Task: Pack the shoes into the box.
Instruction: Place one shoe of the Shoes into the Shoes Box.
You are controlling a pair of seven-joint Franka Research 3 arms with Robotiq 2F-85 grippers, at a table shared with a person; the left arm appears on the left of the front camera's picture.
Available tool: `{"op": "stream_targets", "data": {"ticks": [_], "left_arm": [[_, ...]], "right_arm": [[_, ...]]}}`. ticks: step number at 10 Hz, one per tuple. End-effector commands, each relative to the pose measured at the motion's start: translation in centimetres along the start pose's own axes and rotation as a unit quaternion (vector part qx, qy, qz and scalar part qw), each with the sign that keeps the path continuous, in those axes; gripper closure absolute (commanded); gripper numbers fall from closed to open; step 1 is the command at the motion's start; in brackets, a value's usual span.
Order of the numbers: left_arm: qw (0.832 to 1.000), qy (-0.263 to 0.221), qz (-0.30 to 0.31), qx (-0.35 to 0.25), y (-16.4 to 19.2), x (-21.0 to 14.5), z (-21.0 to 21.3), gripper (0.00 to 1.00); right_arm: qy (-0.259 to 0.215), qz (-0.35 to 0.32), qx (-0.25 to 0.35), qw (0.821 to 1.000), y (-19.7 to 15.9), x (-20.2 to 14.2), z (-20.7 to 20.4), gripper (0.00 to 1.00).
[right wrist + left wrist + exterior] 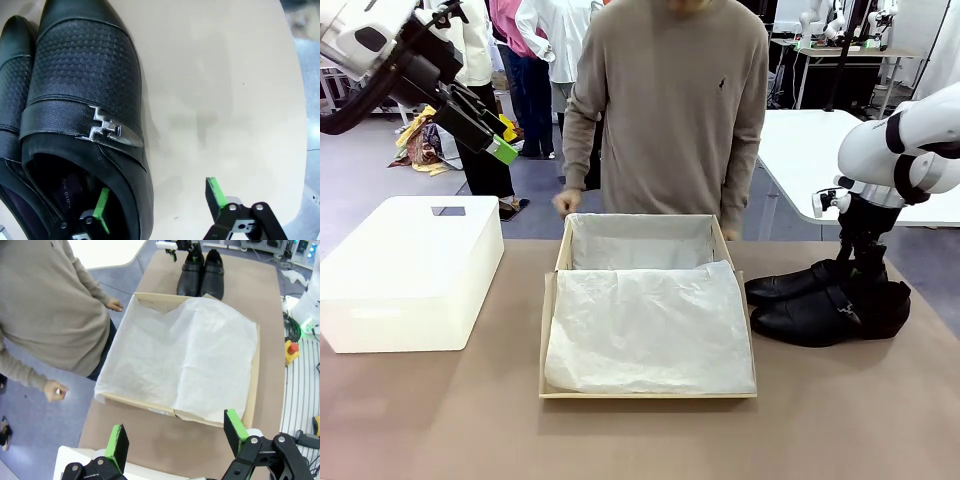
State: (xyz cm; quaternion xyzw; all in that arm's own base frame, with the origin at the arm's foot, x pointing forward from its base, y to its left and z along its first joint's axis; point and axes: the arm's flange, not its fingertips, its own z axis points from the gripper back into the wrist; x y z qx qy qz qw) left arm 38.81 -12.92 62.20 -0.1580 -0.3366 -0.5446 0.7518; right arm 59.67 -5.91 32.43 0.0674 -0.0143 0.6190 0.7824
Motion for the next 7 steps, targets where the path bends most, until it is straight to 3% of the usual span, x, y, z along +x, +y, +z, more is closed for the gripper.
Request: {"op": "stream_targets", "data": {"ticks": [1,5,6,7], "left_arm": [[1.0,-0.012,-0.007,-0.008,-0.05,-0.38,-0.02,0.0],[1.0,-0.012,-0.007,-0.008,-0.05,-0.38,-0.02,0.0],[1.0,-0.012,-0.007,-0.008,-0.05,-0.38,-0.02,0.0],[1.0,-0.012,-0.007,-0.008,-0.05,-0.38,-0.02,0.0]], "right_arm": [[0.013,-0.017,0.006,1.0,-0.56,0.34,0.34,0.25],[0.016,-0.026,0.026,0.999,-0.44,0.47,0.5,0.88],[0.018,-0.028,0.031,0.999,-0.37,0.51,0.55,1.0],[0.016,-0.031,0.036,0.999,-0.26,0.54,0.69,1.0]]}}
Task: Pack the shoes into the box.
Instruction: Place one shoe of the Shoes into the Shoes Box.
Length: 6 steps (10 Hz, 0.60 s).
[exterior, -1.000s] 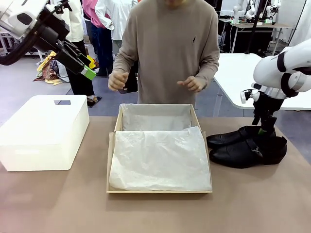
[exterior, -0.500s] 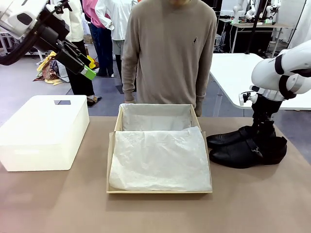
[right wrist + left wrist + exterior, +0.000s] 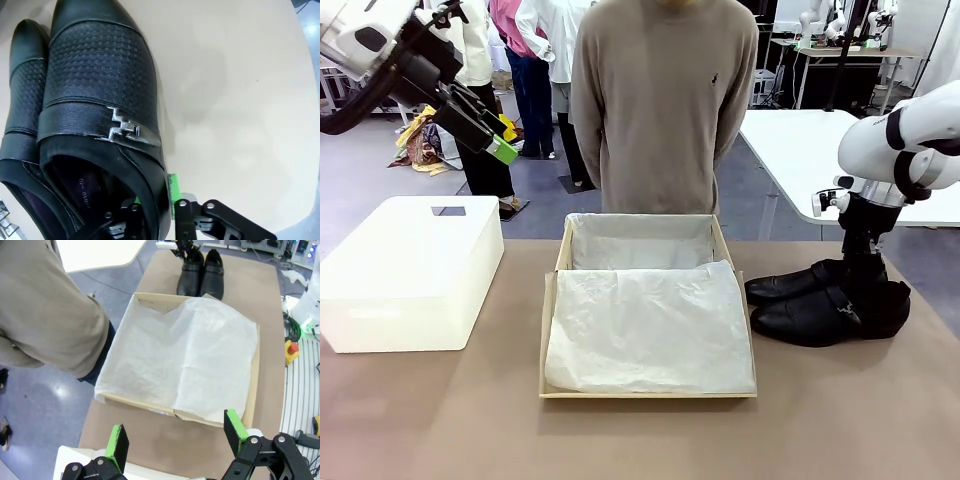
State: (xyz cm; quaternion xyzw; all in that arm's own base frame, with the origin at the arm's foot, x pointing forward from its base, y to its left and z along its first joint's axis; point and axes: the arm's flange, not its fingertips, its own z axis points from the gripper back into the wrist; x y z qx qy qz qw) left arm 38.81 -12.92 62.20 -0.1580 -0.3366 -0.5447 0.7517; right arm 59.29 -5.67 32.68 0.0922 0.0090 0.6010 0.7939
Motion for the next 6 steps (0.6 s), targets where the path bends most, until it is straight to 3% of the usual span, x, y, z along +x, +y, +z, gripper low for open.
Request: {"op": "stream_targets", "data": {"ticks": [1,6], "left_arm": [[1.0,-0.012,-0.007,-0.008,0.0,-0.4,0.0,0.0],[1.0,-0.012,-0.007,-0.008,0.0,-0.4,0.0,0.0]], "right_arm": [[0.013,-0.01,0.002,1.0,-0.5,0.4,0.7,1.0],[-0.001,-0.047,-0.005,0.999,-0.5,0.0,3.0,1.0]]}}
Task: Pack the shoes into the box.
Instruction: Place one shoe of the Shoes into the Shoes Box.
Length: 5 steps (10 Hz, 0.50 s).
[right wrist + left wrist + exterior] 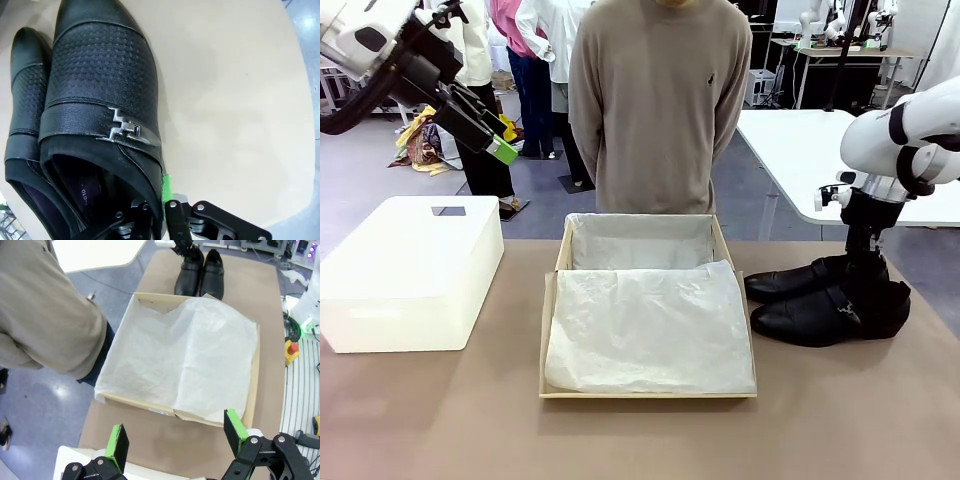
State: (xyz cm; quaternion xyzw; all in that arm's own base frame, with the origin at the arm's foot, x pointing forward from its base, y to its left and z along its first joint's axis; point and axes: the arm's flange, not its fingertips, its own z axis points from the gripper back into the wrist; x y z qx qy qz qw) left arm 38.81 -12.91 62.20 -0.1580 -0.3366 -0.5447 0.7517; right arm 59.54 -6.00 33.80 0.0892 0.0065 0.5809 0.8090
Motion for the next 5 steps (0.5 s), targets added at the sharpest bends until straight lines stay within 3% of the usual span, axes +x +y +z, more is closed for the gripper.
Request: {"op": "stream_targets", "data": {"ticks": [1,5], "left_arm": [[1.0,-0.012,-0.007,-0.008,0.0,-0.4,0.0,0.0],[1.0,-0.012,-0.007,-0.008,0.0,-0.4,0.0,0.0]], "right_arm": [[0.003,-0.037,-0.002,0.999,-0.4,0.1,3.3,1.0],[0.017,-0.064,0.018,0.998,1.2,1.5,10.8,1.0]]}}
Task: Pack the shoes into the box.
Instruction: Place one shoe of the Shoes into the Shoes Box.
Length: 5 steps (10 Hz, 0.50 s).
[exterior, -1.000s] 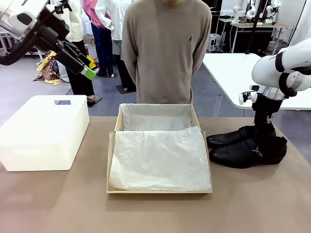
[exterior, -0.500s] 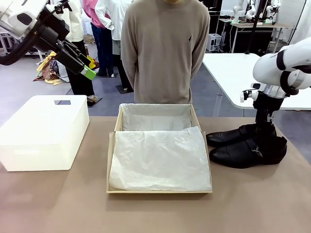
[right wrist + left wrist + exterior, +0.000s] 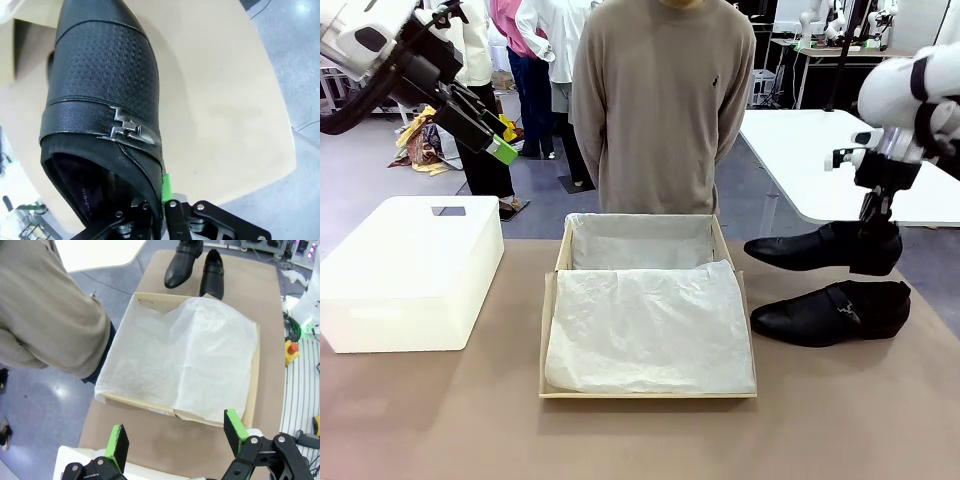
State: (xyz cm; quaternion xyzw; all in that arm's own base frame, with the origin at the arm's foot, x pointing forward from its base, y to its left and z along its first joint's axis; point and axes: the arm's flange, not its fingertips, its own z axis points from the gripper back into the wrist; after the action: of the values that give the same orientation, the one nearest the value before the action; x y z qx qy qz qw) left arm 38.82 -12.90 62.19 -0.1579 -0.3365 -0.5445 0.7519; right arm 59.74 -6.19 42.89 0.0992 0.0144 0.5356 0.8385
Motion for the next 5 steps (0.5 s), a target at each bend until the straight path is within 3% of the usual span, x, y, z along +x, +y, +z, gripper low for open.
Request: {"op": "stream_targets", "data": {"ticks": [1,5], "left_arm": [[1.0,-0.012,-0.008,-0.008,-0.1,-0.4,0.0,0.0],[1.0,-0.012,-0.008,-0.008,-0.1,-0.4,0.0,0.0]], "right_arm": [[0.029,-0.014,0.0,0.999,1.1,1.5,3.2,1.0],[0.055,-0.021,-0.01,0.998,5.6,5.7,6.5,1.0]]}}
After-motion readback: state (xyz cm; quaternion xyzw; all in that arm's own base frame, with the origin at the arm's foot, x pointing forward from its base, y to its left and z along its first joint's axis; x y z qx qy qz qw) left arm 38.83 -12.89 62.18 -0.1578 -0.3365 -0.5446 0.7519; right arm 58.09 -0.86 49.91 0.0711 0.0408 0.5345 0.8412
